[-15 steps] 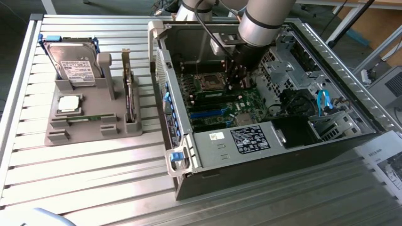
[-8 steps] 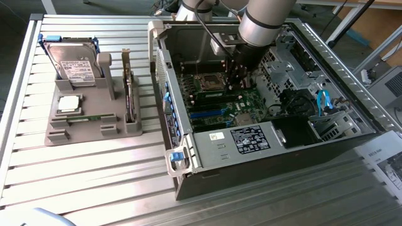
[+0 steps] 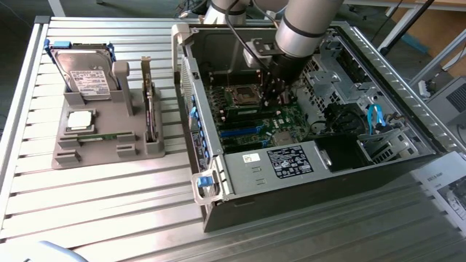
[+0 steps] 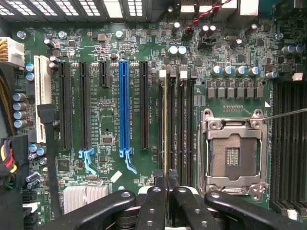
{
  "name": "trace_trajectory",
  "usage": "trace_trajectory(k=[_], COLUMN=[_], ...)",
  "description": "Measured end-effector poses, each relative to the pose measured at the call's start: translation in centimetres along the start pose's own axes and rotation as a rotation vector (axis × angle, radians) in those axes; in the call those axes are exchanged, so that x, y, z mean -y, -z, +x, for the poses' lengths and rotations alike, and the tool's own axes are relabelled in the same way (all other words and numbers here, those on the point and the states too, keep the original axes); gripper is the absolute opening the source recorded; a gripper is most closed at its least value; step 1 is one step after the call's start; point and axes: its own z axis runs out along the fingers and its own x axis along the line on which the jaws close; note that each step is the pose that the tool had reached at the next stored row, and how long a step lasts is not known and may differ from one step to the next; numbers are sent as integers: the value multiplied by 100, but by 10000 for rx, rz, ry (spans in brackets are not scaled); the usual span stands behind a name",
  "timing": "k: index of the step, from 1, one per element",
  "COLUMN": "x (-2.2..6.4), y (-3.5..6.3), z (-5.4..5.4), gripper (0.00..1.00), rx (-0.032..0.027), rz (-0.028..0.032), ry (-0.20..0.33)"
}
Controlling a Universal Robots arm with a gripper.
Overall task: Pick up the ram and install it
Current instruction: 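Insert the ram into the slot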
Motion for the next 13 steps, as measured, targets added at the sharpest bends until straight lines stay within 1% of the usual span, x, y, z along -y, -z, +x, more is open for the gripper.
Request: trace_trajectory(k=[4,13], x=[0,0], y=[-25,-33], z=[1,1], gripper=[12,12], rx=[0,3], rz=[0,1], ry=[0,0])
